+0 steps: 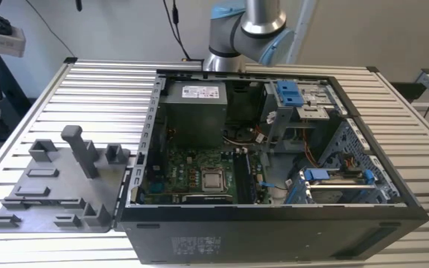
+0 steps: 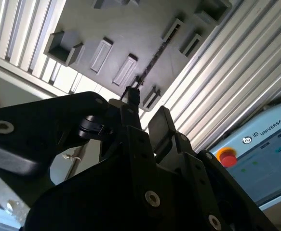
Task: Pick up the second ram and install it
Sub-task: 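Pick up the second ram and move it above second insertion slot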
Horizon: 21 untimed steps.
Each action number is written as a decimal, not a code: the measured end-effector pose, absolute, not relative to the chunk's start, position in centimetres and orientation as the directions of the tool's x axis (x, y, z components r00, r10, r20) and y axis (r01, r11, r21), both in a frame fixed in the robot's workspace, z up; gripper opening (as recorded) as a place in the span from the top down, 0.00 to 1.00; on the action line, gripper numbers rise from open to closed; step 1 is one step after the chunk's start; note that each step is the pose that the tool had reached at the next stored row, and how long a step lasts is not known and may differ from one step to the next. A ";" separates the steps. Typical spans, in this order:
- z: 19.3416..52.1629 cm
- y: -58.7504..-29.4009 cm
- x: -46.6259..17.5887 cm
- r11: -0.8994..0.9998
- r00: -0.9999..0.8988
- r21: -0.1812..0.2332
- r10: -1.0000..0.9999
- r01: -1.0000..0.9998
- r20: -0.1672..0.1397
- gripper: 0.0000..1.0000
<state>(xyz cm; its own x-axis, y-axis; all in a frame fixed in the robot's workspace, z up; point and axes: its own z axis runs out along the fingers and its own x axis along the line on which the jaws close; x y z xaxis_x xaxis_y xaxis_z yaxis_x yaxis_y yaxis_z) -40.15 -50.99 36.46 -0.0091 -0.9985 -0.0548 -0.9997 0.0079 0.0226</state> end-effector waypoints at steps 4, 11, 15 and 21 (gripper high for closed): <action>36.5 -51.0 -40.1 0.008 -0.009 0.023 -0.998 -1.000 -0.055 0.64; 36.0 -51.0 -40.1 0.008 -0.009 0.022 -0.998 -1.000 -0.055 0.64; 35.3 -51.0 -40.1 0.008 -0.009 0.023 -0.998 -1.000 -0.055 0.64; 34.2 -51.0 -40.2 0.008 -0.009 0.022 -0.998 -1.000 -0.055 0.64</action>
<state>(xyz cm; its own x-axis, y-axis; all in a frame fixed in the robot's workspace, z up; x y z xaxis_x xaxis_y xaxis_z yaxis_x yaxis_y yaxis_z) -40.15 -50.99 34.18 -0.0091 -0.9984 -0.0549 -0.9997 0.0079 0.0224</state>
